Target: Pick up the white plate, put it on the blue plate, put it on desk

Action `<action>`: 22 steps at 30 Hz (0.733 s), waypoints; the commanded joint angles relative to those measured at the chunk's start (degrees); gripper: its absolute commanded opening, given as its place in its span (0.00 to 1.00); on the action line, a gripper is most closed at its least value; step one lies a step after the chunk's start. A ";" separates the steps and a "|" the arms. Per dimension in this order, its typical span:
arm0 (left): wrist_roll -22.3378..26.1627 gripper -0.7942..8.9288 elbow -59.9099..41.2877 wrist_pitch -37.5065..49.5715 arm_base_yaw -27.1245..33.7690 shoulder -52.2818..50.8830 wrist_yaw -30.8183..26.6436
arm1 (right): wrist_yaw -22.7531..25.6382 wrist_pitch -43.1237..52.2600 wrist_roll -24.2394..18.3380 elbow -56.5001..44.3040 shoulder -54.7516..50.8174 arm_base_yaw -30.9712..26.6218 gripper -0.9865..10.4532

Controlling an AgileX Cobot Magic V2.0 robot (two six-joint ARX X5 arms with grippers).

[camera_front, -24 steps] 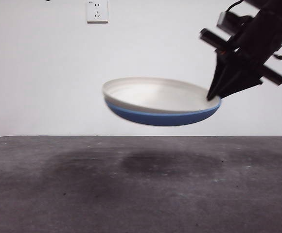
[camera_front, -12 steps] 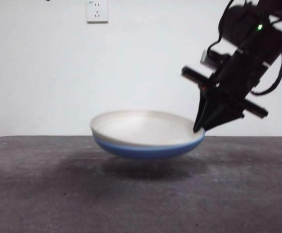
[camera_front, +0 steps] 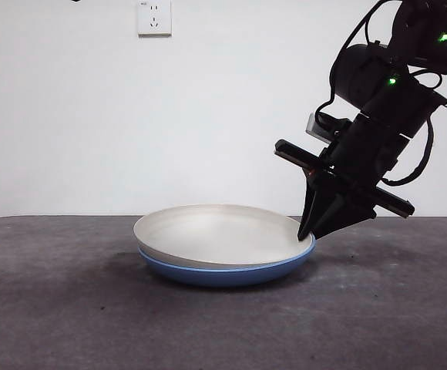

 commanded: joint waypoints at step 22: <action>0.31 0.43 0.39 -1.68 -0.31 0.46 0.11 | 1.46 -1.22 0.11 1.44 -1.62 0.22 0.29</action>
